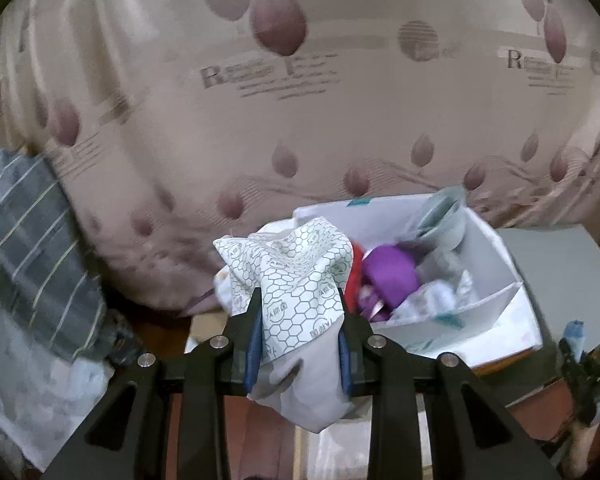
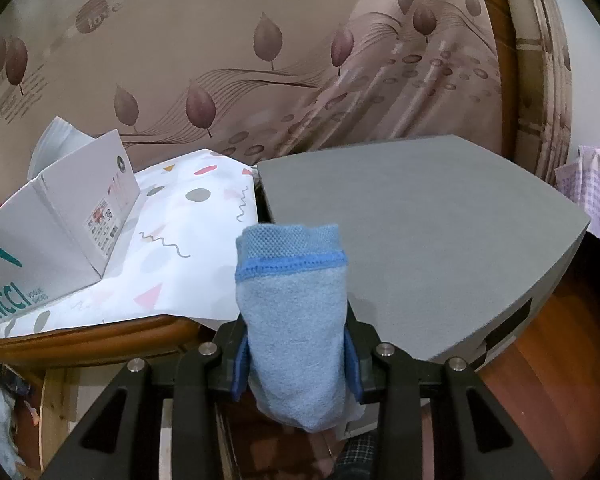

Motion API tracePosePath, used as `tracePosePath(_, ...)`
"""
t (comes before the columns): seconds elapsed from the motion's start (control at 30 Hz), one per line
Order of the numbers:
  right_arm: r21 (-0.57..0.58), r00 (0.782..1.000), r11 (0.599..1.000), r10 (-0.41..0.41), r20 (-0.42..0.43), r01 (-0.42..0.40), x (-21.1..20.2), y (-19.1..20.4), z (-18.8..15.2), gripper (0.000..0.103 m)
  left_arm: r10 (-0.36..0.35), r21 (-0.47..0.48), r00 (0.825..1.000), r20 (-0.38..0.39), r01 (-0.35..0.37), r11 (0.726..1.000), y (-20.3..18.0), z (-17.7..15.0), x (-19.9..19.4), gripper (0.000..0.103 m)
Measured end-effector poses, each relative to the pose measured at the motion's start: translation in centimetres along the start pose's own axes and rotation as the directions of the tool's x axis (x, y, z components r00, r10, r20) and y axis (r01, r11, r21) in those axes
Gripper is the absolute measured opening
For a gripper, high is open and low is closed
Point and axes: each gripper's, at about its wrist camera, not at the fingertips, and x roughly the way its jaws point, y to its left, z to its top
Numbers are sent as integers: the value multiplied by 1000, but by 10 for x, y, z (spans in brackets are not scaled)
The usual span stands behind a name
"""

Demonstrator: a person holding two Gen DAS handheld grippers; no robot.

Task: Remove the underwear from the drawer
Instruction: 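Lift the white hexagon-patterned cloth out and carry it over the box with the left gripper, then lower the hexagon-patterned cloth into the box and open the left gripper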

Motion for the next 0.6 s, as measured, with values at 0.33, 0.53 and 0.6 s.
tracePosePath(0.33, -14, 1000, 1000, -5, -1, 5, 1, 0, -1, 38, -70, 0, 993, -92, 71, 997, -37, 38, 86, 27)
tracePosePath(0.53, -22, 1000, 1000, -8, -8, 8, 3, 3, -1, 38, -96, 35, 989, -116, 100, 994, -59, 40, 122, 28)
tracePosePath(0.6, -21, 1000, 1000, -9, -9, 9, 3, 3, -1, 38, -72, 60, 989, -126, 80, 995, -67, 37, 133, 28)
